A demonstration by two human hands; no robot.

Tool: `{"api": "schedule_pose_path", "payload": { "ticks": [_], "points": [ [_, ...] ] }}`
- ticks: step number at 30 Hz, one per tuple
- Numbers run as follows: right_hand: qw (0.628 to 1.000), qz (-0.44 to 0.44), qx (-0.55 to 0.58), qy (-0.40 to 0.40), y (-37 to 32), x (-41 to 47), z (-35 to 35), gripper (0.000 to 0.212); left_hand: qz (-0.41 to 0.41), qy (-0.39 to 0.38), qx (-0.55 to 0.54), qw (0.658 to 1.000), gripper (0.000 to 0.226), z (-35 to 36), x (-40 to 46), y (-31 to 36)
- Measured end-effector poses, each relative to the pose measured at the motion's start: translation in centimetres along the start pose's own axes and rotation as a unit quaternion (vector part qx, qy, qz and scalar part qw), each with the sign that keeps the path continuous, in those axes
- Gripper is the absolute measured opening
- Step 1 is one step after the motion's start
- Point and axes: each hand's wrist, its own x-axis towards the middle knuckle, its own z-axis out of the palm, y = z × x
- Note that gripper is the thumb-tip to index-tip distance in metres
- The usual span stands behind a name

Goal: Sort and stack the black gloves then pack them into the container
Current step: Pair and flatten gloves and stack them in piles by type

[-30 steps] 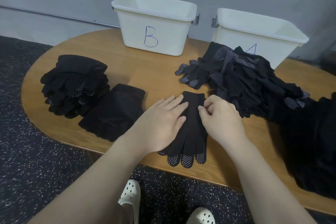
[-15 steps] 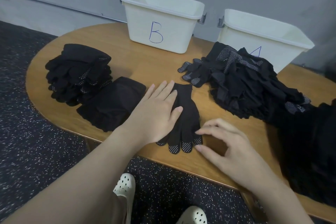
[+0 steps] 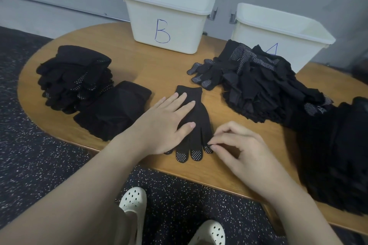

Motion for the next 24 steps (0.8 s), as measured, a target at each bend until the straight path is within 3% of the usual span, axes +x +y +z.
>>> {"api": "schedule_pose_path", "payload": {
  "ticks": [11,16,20,24],
  "points": [
    [0.999,0.007,-0.019,-0.025,0.1,0.0,-0.1,0.008,0.004,0.004,-0.027,1.0,0.058,-0.3,-0.2,0.2],
    [1.0,0.001,-0.023,0.004,-0.8,0.1,0.5,0.019,0.002,0.011,-0.046,0.999,0.053,-0.5,-0.2,0.3],
    [0.999,-0.021,-0.036,-0.022,-1.2,0.4,1.4,0.036,0.001,0.022,-0.046,0.999,0.051,-0.3,-0.1,0.2],
    [0.999,-0.03,-0.032,-0.024,-1.0,0.3,1.2,0.033,0.003,0.023,-0.041,0.999,0.049,-0.2,-0.2,0.2]
  ]
}}
